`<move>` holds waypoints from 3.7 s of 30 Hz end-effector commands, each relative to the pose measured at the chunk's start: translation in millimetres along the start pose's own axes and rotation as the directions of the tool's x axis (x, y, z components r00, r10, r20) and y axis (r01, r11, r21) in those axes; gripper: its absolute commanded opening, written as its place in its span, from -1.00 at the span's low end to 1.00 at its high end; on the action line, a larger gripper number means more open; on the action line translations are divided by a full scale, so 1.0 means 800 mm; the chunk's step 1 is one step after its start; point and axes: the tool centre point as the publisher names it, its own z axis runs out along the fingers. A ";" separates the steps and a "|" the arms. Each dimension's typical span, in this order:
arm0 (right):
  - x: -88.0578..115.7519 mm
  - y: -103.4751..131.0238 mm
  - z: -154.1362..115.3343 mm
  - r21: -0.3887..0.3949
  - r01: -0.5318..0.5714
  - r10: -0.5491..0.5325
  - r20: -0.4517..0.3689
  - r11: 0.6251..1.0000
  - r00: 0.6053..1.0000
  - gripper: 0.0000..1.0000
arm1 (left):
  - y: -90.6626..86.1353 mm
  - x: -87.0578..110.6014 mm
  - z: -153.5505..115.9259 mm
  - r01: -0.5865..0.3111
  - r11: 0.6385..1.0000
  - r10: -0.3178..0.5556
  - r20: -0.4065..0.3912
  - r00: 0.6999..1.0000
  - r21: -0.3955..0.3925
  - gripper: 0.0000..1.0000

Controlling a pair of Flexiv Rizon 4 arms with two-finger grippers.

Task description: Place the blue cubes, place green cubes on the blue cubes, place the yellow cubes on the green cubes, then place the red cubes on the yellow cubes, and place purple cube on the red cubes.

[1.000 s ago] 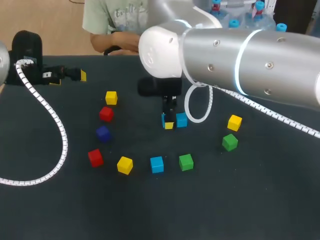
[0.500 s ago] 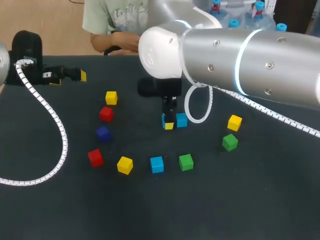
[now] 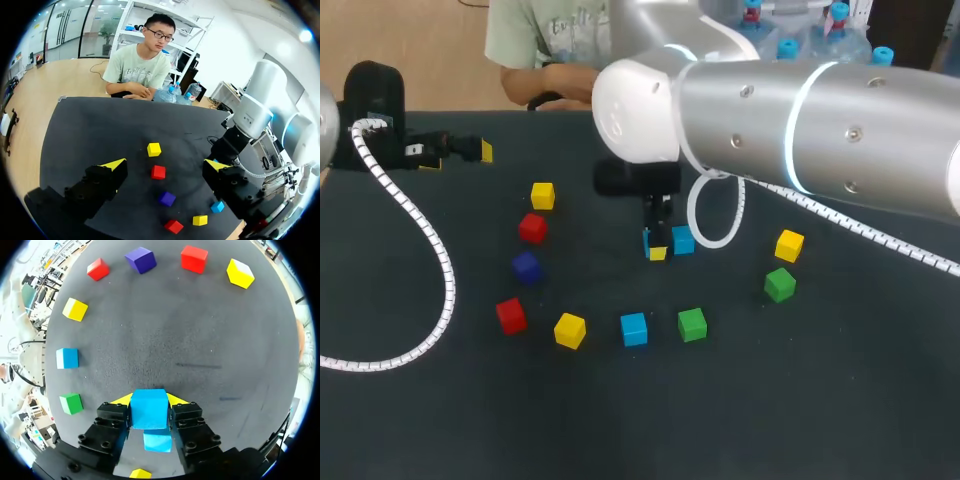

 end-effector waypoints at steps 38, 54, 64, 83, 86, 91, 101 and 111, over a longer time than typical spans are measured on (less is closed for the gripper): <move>-0.007 0.007 -0.016 0.075 0.113 -0.113 -0.004 0.991 0.994 1.00 | 0.002 0.002 0.000 -0.001 1.000 0.001 0.006 1.000 0.009 1.00; -0.010 0.004 -0.010 0.069 0.119 -0.118 -0.011 0.991 0.993 -0.47 | 0.002 0.002 0.000 -0.001 1.000 0.001 0.006 1.000 0.009 1.00; -0.012 0.003 -0.010 0.070 0.114 -0.113 -0.016 0.991 0.993 -1.00 | 0.002 0.002 0.000 -0.001 1.000 0.001 0.006 1.000 0.009 1.00; -0.007 -0.007 -0.014 0.106 0.013 -0.013 -0.004 0.994 1.000 -1.00 | 0.002 0.002 0.000 -0.001 1.000 0.001 0.006 1.000 0.009 1.00; -0.007 -0.007 -0.015 0.110 0.004 -0.004 -0.004 0.994 1.000 -1.00 | 0.002 0.002 0.000 -0.001 1.000 0.001 0.006 1.000 0.009 1.00; -0.006 -0.009 -0.016 0.117 -0.010 0.010 -0.001 0.993 1.000 -1.00 | 0.002 0.002 0.000 -0.001 1.000 0.001 0.006 1.000 0.009 1.00; -0.005 -0.011 -0.013 0.117 -0.042 0.042 0.002 0.992 0.999 -1.00 | 0.002 0.002 0.000 -0.001 1.000 0.001 0.006 1.000 0.009 1.00; -0.002 -0.013 -0.012 0.119 -0.055 0.055 0.007 0.991 0.998 -1.00 | 0.002 0.002 0.000 -0.001 1.000 0.001 0.006 1.000 0.009 1.00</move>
